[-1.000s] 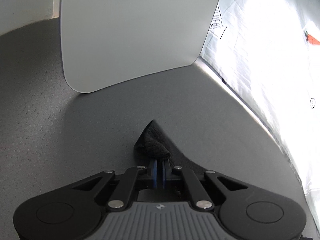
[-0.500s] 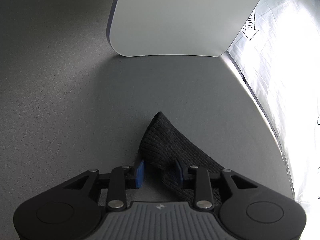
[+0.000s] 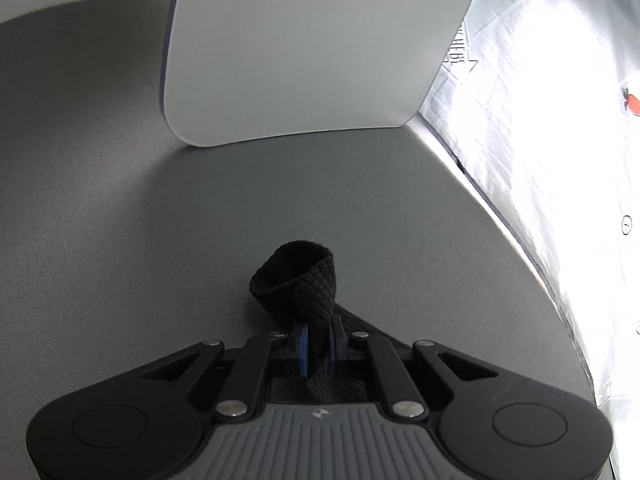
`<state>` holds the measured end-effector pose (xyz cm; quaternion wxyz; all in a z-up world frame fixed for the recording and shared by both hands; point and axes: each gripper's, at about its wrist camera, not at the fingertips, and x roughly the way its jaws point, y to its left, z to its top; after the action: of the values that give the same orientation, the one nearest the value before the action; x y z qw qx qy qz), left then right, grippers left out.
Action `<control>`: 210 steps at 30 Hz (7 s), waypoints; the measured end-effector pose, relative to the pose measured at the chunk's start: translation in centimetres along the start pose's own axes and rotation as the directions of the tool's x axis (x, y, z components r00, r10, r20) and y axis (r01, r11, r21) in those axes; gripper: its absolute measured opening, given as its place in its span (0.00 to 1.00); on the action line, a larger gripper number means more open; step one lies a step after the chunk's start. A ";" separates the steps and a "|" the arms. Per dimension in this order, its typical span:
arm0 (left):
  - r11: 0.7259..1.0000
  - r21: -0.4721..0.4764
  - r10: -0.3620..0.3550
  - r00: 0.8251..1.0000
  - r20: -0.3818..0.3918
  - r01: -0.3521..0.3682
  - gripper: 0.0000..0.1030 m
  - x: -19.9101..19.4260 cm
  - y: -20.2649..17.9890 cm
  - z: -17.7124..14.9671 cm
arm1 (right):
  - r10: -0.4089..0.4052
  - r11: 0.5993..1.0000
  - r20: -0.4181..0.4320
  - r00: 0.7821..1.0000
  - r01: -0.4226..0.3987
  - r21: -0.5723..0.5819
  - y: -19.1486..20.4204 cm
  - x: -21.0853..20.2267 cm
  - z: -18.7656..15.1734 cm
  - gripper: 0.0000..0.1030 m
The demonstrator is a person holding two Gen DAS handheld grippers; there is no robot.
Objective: Fold clothes
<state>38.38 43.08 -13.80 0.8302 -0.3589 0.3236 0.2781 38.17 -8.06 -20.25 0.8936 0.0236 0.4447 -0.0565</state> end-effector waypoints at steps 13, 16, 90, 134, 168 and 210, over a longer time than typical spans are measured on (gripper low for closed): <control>0.761 0.450 -0.481 0.872 -0.091 0.467 0.09 -10.0 -16.1 -6.5 | 0.039 0.999 -0.017 0.999 -0.039 0.033 -0.7 -0.6 0.1 0.99; 0.652 0.547 -0.519 0.835 -0.182 0.525 0.09 -11.5 -19.0 -11.6 | 0.064 0.995 -0.015 0.998 -0.063 0.083 -1.9 -1.7 -0.5 0.99; 0.772 0.627 0.184 0.980 -0.070 -0.100 0.55 -15.5 -12.9 -36.3 | 0.337 0.880 -0.074 0.939 -0.342 -0.328 -13.0 -0.9 1.9 0.69; 0.078 0.909 0.011 0.911 -0.411 0.409 0.08 -19.0 -22.9 -50.1 | -0.013 0.995 0.362 0.932 0.049 -0.090 -27.9 -4.0 12.5 0.10; 0.603 0.741 -0.039 0.939 -0.341 0.294 0.61 -15.9 -12.0 -35.1 | 0.484 0.870 -0.269 0.832 -0.490 0.049 -10.7 -6.0 -7.8 0.02; 0.470 0.816 -0.192 0.941 -0.278 0.336 0.90 -8.6 -28.4 -34.1 | 0.131 0.816 0.085 0.988 -0.156 0.556 -31.5 -0.3 5.2 0.86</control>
<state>41.05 -2.05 -13.86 0.9045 0.0307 0.4185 -0.0762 38.27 -39.75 -16.63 0.8582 0.3172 0.3860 -0.1177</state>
